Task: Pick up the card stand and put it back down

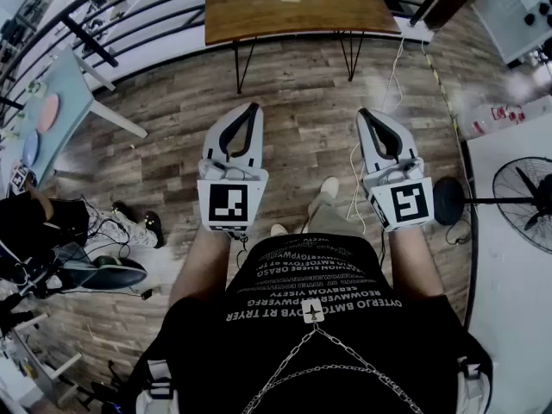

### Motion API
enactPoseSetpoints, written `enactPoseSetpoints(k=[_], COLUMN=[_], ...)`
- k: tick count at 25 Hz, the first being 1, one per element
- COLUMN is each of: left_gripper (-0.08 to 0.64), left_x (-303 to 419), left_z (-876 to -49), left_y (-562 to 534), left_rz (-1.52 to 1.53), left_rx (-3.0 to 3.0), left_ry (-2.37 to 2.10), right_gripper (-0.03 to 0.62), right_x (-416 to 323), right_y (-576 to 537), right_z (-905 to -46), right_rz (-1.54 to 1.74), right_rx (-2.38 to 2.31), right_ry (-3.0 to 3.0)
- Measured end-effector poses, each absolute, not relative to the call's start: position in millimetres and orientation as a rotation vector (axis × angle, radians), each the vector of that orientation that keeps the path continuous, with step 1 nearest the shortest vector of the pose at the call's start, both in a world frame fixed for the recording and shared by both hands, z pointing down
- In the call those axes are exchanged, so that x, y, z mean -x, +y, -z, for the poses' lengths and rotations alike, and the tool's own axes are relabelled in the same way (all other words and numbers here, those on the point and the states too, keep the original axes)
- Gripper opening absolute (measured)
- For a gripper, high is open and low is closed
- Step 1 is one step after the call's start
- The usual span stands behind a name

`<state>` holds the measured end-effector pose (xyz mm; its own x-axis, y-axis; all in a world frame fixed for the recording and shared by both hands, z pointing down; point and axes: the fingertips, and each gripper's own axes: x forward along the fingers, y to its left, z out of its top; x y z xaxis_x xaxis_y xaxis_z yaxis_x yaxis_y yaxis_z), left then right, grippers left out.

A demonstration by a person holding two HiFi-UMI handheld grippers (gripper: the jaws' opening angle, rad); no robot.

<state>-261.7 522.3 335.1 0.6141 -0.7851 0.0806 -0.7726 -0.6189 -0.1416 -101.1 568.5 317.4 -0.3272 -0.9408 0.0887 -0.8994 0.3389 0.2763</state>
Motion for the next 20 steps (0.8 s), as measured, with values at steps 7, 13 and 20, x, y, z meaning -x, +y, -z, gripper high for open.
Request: enactPoseSetpoints(k=[7, 13, 20], left_gripper=[0.028, 0.028, 0.028], left_x=[227, 205, 172], left_z=[-350, -352, -346], left_y=[492, 445, 399], left_rz=[0.181, 0.167, 0.167], left_rx=[2.678, 2.675, 2.668], left_ry=[1.283, 1.346, 1.411], right_gripper=[0.003, 0.003, 0.003], right_x=[72, 36, -2], right_y=[535, 489, 447], right_z=[-346, -340, -335], right_rz=[0.263, 0.23, 0.22], right_rx=[-1.672, -1.692, -1.643], right_ry=[-2.4, -2.464, -2.496])
